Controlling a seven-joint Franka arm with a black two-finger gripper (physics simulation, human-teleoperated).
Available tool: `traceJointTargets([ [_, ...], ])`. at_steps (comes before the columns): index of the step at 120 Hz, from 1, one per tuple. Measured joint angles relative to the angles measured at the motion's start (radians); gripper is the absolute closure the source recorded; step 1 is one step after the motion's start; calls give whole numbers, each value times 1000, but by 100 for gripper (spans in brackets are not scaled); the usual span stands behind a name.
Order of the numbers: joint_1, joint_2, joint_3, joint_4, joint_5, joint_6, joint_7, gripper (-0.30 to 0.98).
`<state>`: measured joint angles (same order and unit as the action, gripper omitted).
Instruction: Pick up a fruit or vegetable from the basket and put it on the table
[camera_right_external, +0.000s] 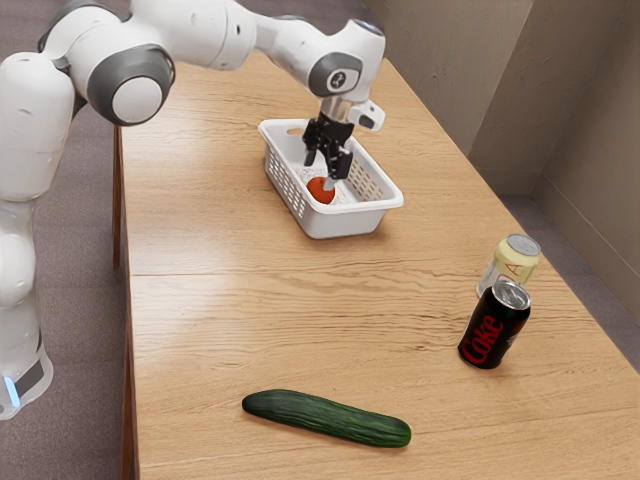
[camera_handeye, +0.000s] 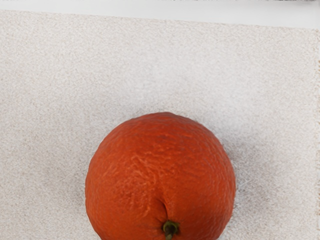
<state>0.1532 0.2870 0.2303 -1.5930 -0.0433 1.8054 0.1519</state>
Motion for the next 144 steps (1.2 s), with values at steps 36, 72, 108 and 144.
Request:
traceJointTargets([
  [36,2,13,-2,3,-1,14,1,0],
  [72,3,54,-2,10,-5,25,3,0],
  [108,3,74,-2,10,-10,41,4,0],
  [144,5,77,0,10,-15,49,4,35],
])
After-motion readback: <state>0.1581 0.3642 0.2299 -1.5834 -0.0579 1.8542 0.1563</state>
